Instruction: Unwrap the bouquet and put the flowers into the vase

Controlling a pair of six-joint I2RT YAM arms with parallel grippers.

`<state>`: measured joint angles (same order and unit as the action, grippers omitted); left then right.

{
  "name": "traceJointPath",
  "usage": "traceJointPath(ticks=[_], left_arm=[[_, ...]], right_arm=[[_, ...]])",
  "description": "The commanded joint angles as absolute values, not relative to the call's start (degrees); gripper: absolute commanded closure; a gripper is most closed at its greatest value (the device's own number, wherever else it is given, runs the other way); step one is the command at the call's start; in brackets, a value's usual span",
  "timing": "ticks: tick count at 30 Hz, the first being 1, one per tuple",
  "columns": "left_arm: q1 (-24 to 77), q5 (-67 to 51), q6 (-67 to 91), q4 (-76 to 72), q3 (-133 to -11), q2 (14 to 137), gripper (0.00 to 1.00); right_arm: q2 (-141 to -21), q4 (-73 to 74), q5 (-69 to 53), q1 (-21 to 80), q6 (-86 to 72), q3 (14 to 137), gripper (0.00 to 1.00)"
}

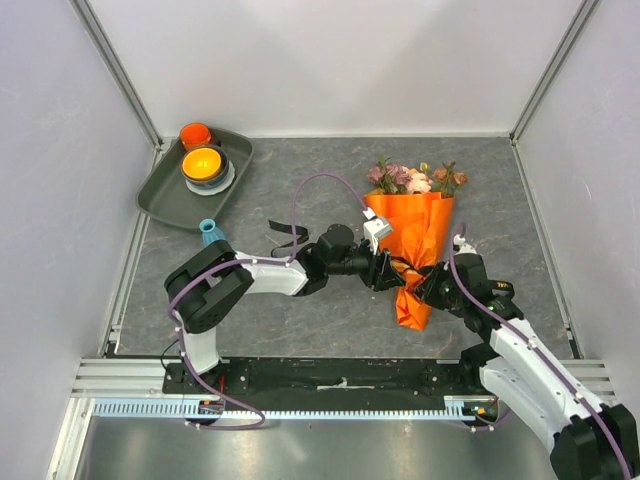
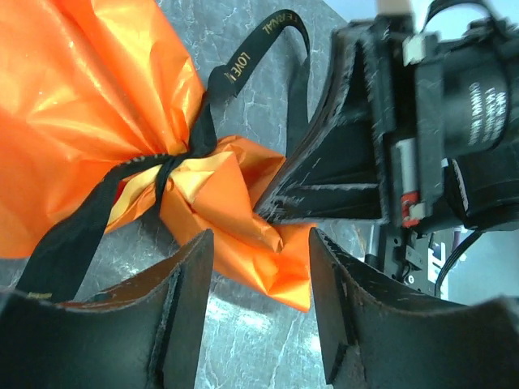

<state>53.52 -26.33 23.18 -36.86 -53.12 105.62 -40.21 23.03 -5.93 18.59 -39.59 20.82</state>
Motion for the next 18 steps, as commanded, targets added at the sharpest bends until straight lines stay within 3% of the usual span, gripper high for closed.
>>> traceJointPath(ticks=[1, 7, 14, 18], left_arm=[[53.7, -30.06, 23.29, -35.07, -56.42, 106.61, 0.45], [53.7, -30.23, 22.76, -29.98, -59.41, 108.19, 0.61], [53.7, -31.46, 23.2, -26.37, -62.49, 111.09, 0.71], [53.79, -31.38, 24.08, -25.93, -63.98, 113.29, 0.74]], right_arm=[[-43.59, 13.37, -8.7, 20.48, -44.47, 17.94, 0.92], [-48.69, 7.55, -9.5, 21.88, -46.5, 17.31, 0.92], [-46.06, 24.83, 6.22, 21.88, -40.17, 28.9, 0.76], [-42.64, 29.0, 12.82, 21.8, -38.94, 31.9, 0.72]])
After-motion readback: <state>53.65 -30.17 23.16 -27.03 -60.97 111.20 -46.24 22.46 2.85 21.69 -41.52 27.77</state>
